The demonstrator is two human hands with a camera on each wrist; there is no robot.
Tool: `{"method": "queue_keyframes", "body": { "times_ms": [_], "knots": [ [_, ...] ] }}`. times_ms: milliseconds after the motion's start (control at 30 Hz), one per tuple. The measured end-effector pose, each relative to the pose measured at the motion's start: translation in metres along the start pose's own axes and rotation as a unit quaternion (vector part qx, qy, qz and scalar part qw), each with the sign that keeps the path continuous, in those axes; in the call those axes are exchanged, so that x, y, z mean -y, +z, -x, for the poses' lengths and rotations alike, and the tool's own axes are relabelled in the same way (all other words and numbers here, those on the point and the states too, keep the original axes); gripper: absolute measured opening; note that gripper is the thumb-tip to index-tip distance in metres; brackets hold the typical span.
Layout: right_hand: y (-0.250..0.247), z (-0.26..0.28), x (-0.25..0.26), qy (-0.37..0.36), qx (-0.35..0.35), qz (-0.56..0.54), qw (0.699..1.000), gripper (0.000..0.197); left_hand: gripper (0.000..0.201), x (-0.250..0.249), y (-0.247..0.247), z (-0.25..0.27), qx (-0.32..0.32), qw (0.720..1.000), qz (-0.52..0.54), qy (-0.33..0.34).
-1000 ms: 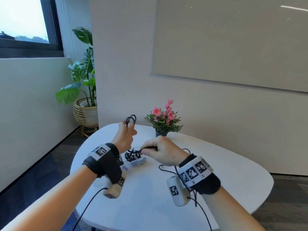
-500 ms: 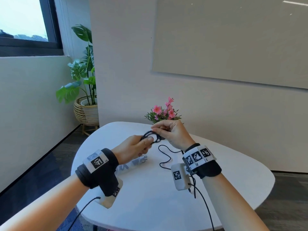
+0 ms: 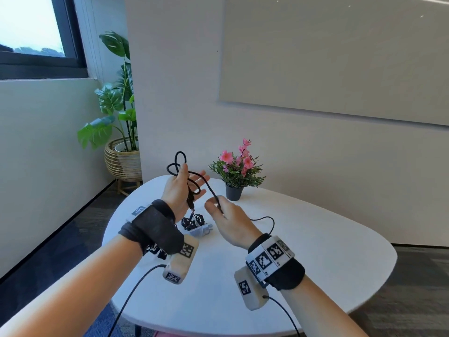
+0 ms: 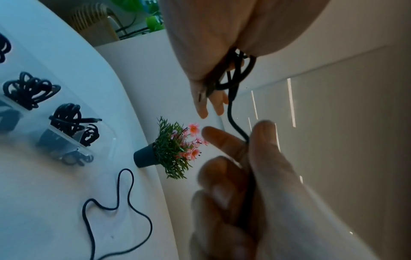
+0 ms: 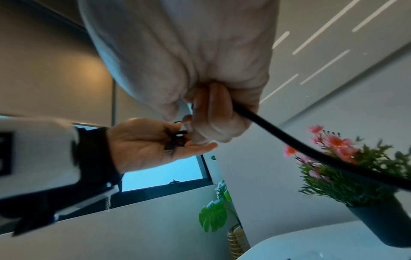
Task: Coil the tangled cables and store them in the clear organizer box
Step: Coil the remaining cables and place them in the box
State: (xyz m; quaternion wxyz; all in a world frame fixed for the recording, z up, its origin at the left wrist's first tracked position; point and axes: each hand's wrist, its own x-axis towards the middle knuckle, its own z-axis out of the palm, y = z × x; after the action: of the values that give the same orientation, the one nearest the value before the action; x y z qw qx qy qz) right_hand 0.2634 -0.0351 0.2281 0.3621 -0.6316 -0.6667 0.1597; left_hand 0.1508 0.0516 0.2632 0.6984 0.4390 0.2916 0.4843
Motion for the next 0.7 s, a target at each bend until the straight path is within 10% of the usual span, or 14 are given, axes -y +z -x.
{"method": "queue_keyframes", "body": {
  "times_ms": [200,400,700],
  "knots": [
    [-0.014,-0.018,0.009,0.002,-0.147,-0.053,0.988,0.036,0.044,0.009,-0.004,0.005,0.074,0.994,-0.056,-0.056],
    [-0.002,-0.026,0.012,-0.007,-0.052,0.1,0.994,0.031,0.052,0.021,0.0,0.005,0.136,0.986,-0.064,-0.077],
    [-0.009,-0.025,0.01,0.153,0.11,-0.213,0.959,0.046,0.041,0.026,-0.003,0.005,0.128,0.99,0.024,-0.051]
  ]
}}
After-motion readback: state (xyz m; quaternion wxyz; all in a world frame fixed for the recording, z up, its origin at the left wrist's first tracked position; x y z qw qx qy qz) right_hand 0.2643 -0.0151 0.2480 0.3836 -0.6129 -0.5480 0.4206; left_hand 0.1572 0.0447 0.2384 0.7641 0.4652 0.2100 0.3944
